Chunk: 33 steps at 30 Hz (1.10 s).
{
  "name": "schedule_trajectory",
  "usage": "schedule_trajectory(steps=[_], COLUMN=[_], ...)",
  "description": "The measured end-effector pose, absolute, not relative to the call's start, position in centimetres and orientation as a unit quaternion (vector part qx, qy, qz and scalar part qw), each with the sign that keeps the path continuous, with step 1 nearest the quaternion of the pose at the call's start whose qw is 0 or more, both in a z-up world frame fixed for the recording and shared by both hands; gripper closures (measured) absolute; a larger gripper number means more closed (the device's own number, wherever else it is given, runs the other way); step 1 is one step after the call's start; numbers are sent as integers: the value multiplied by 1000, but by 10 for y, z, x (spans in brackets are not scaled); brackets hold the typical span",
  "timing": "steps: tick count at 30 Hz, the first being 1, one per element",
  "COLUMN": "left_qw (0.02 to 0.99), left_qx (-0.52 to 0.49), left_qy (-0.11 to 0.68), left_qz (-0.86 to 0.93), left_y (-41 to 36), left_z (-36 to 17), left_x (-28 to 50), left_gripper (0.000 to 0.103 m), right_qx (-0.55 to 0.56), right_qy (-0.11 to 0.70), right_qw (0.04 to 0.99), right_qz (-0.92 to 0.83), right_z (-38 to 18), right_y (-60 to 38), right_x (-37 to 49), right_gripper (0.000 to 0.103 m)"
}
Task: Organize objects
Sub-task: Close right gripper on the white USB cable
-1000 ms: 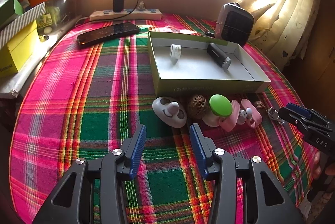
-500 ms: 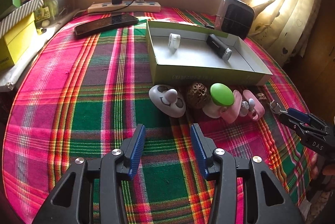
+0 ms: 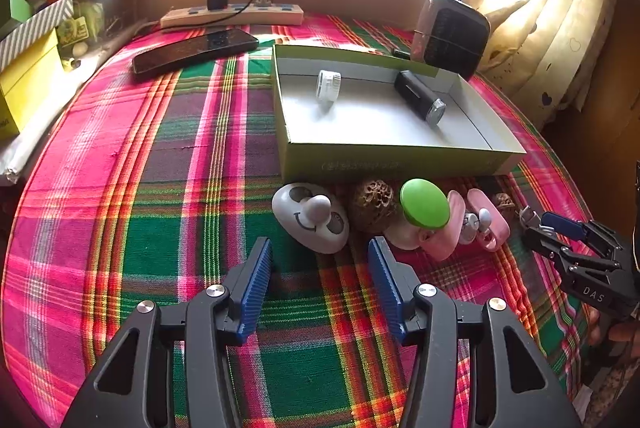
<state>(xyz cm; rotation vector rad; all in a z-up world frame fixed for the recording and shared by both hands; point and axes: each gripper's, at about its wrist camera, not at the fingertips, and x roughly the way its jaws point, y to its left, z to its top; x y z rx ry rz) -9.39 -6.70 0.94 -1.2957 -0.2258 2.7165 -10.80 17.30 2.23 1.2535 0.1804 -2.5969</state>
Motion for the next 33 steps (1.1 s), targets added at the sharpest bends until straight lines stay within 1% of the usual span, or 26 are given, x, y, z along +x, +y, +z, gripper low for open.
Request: schedule_trajectory(steps=[10,16,18,20,26,30,33], left_qw=[55,56,54,52,45,37,33], left_qx=[-431,-430,-430,-429,-430,-430,-429], left_qy=[-78,-96,-102,-106,-107,-106,-113], left_qz=[897,896,895,895,896,896,895], left_y=[-67,-73,-75,-78,-80,-80,-83], left_z=[10,10,10,10,10,10,9], left_x=[-108,-111,-112,-112,-114,-115,-115], left_gripper=[54,54,54,54,54,59,65], right_qx=[431,431,430,429,427,427,427], right_qy=[62,62,63,62,61,61,60], right_qw=[127,129,128,127,126,127,127], right_qz=[-891,-891,-892,-892,-893,-893,-893], right_z=[22,23,23,23,24,24,25], right_y=[175,176,177,178,179,179,180], right_x=[-114,-115,-115,-115,-115,-115,-115], right_gripper=[46,47,52,61,70,75,79])
